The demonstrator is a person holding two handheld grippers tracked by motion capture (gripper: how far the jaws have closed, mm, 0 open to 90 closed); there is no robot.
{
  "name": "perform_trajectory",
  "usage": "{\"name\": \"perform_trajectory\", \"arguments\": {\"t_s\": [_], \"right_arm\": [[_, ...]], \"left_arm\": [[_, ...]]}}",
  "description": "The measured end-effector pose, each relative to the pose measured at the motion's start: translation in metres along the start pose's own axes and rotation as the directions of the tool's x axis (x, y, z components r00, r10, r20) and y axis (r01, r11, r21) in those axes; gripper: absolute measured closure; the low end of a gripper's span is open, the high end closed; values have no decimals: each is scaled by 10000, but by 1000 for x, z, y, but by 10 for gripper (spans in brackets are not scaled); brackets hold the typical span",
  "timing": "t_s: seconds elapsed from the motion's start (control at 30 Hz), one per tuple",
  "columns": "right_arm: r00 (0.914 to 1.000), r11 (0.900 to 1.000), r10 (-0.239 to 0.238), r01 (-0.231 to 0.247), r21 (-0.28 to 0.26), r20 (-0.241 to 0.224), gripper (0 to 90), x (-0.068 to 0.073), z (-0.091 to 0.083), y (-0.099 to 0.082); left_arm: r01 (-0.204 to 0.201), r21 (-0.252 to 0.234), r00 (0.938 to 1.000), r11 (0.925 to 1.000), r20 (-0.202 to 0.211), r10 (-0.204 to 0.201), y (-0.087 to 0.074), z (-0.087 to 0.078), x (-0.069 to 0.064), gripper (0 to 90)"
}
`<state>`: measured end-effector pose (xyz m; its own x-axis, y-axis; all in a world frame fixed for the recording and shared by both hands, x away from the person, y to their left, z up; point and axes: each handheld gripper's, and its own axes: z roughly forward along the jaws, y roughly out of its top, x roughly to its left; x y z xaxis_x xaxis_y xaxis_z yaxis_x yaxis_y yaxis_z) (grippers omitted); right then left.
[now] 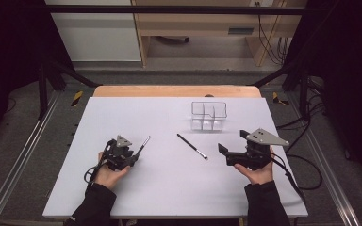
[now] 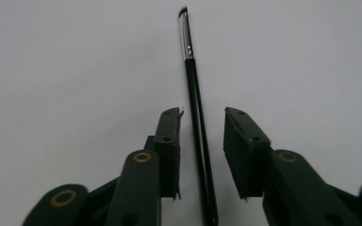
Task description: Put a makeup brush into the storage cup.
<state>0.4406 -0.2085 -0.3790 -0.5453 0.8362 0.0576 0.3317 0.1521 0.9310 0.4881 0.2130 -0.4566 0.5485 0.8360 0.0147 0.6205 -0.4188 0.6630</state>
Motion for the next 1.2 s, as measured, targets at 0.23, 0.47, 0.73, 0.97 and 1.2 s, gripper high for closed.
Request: {"name": "perform_trajectory", "arguments": {"t_s": [0.23, 0.47, 0.73, 0.97, 1.2], "right_arm": [[10000, 10000, 57, -57, 5, 5, 63, -1, 0, 1], [9999, 9998, 122, -122, -154, 49, 63, -3, -5, 3], [9999, 9999, 114, -113, -128, 74, 63, -4, -5, 3], [9999, 9998, 129, -128, -137, 59, 63, -5, -6, 3], [9999, 9999, 118, -118, -77, 28, 62, -4, -4, 3]], "left_arm": [[-171, 253, 9998, 9995, 72, 169, 16, -9, 4, 459], [-306, 611, 9994, 9977, 198, 294, 31, -5, 8, 383], [-593, 1281, 9980, 9900, 314, 557, 47, 11, 6, 361], [-822, 1768, 9965, 9808, 294, 782, 53, 22, 5, 423], [-755, 2343, 9968, 9692, 417, 676, 51, 35, 10, 549]]}}
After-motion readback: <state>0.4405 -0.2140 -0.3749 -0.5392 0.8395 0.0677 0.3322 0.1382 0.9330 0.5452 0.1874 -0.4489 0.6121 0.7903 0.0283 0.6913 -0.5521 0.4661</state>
